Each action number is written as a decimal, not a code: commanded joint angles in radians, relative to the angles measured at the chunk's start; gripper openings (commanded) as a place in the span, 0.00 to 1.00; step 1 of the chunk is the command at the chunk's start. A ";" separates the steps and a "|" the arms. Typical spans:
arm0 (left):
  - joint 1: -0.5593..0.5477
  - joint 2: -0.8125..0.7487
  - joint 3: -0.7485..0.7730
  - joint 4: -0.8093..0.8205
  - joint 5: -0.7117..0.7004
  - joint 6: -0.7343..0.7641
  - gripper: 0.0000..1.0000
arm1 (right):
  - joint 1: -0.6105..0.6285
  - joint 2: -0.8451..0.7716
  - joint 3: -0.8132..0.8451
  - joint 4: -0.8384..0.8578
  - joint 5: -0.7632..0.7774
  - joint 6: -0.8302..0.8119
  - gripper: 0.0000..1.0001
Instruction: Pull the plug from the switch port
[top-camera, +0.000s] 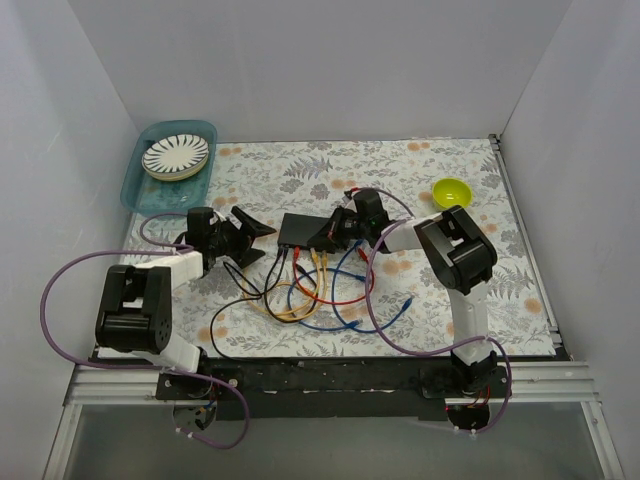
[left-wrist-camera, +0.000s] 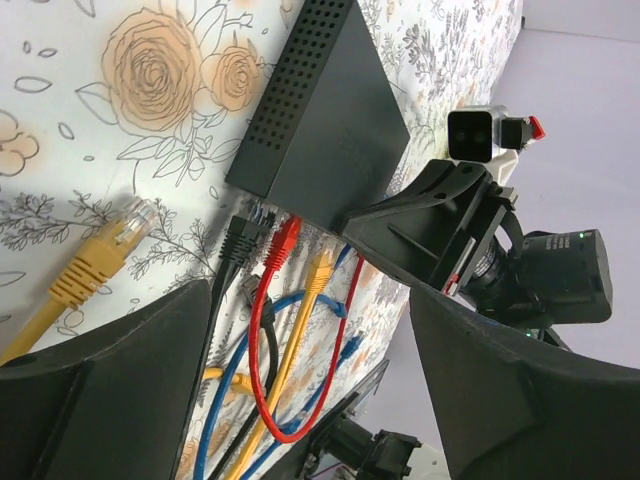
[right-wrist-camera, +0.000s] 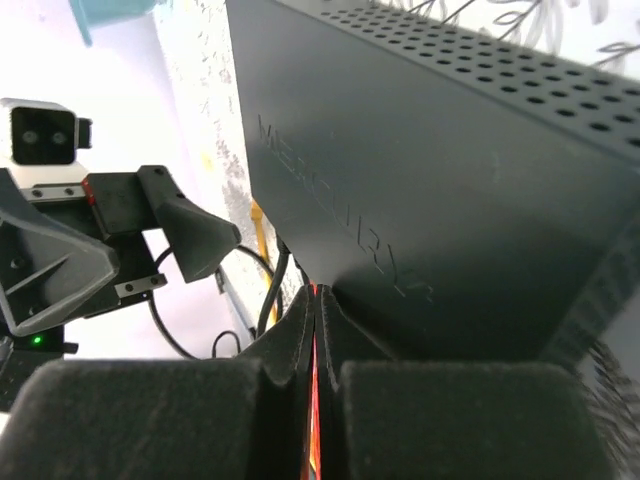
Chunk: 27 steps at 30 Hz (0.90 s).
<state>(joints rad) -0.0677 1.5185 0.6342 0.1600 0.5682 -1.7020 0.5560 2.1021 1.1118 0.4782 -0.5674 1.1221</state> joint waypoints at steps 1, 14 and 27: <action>0.000 0.026 0.018 0.084 0.044 0.039 0.79 | -0.008 -0.060 0.032 -0.113 0.090 -0.079 0.01; -0.004 0.201 0.065 0.056 0.114 0.091 0.52 | -0.013 0.003 0.187 -0.355 0.158 -0.146 0.01; -0.007 0.330 0.085 0.177 0.096 0.021 0.40 | -0.013 -0.001 0.161 -0.371 0.166 -0.165 0.01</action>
<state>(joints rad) -0.0708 1.8122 0.7025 0.3069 0.6975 -1.6737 0.5488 2.0861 1.2697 0.1616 -0.4282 0.9901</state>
